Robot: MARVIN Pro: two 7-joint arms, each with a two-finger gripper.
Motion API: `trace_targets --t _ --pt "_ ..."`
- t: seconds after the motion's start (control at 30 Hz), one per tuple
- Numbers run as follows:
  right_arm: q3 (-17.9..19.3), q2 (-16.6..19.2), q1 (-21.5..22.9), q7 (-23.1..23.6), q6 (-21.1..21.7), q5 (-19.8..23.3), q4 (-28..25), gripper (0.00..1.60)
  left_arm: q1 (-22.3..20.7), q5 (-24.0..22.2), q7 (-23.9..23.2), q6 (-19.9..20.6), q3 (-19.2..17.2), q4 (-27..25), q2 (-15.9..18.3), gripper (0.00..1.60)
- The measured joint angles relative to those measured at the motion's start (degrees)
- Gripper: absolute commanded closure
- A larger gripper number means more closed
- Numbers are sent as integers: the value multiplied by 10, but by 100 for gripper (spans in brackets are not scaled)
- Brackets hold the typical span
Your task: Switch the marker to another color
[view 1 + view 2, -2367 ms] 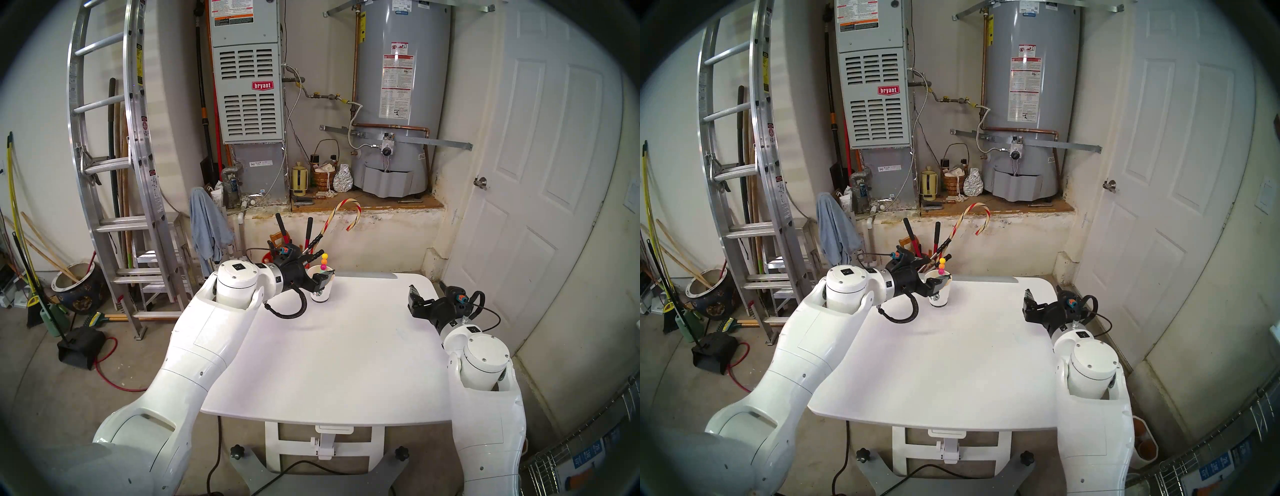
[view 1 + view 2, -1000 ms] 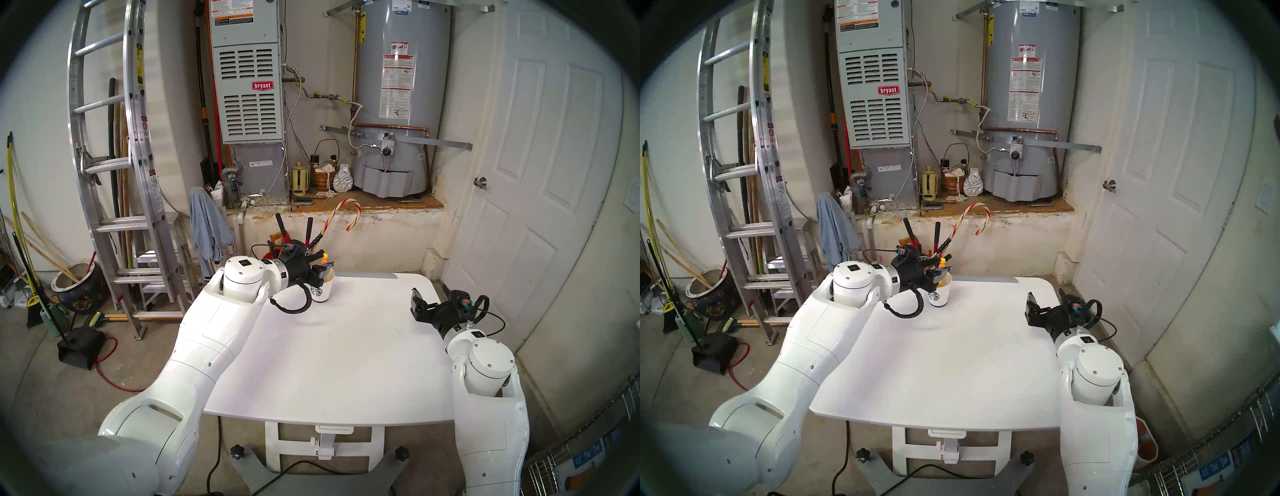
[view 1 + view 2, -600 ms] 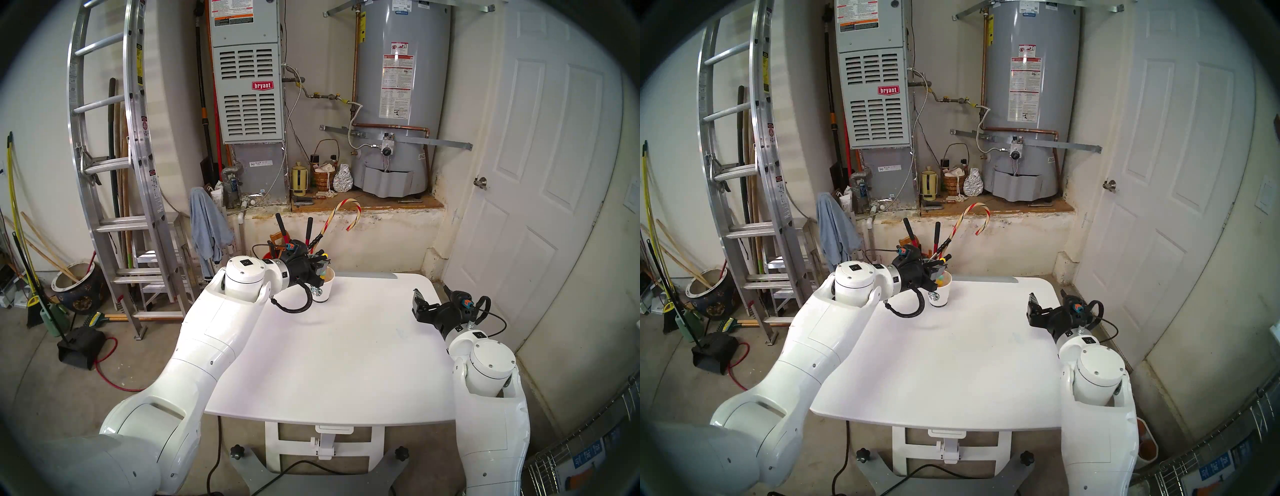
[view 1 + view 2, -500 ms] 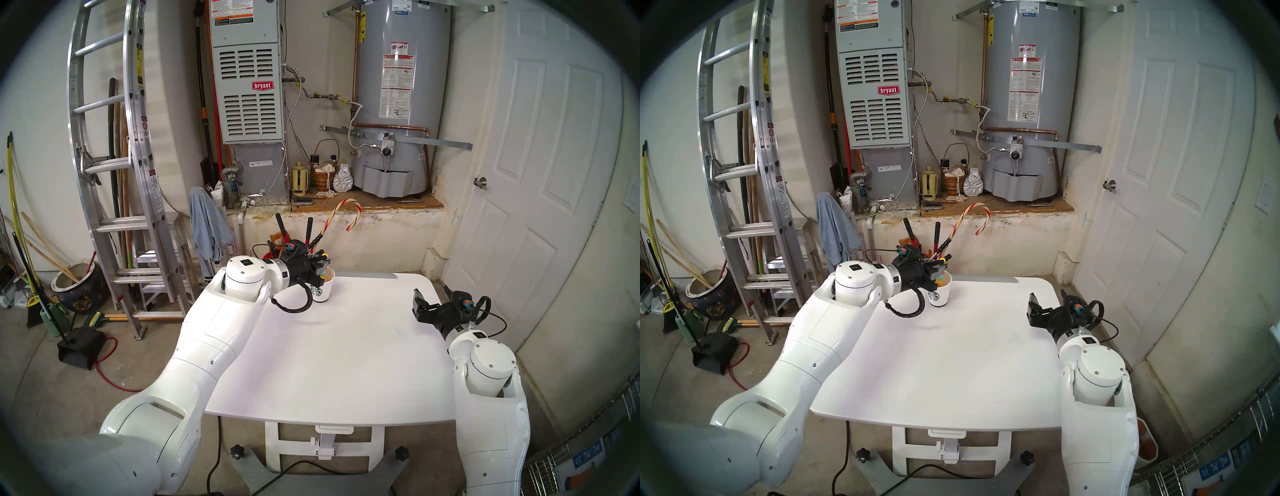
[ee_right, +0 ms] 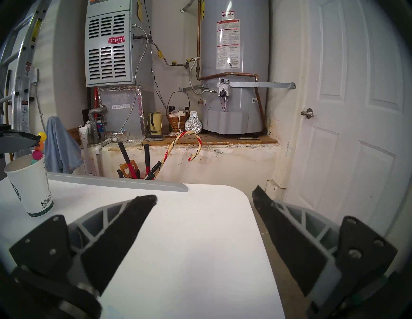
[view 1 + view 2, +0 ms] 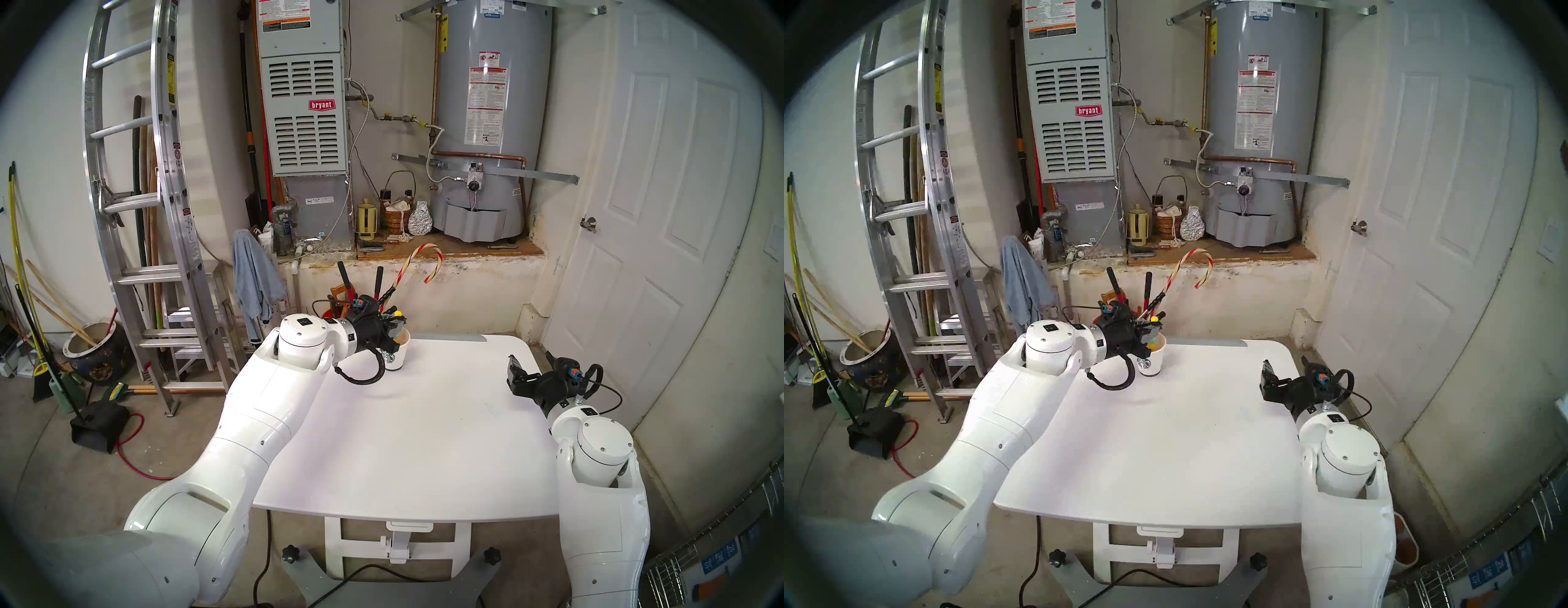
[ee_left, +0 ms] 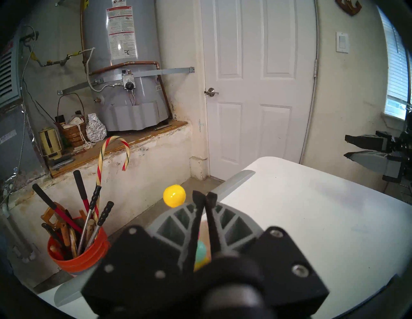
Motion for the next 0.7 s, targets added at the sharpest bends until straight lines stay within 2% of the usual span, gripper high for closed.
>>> trace_targets --t 0.17,0.2,0.23,0.7 --pt "2 0 1 1 0 0 3 0 -4 1 5 -1 1 10 -3 139" --pt "2 0 1 1 0 0 4 0 -5 1 6 -1 1 11 -3 154" --pt "2 0 1 1 0 0 5 0 -5 1 7 -1 1 12 -3 160" --pt "1 0 5 2 0 0 11 0 -11 0 6 -5 -1 19 -5 160"
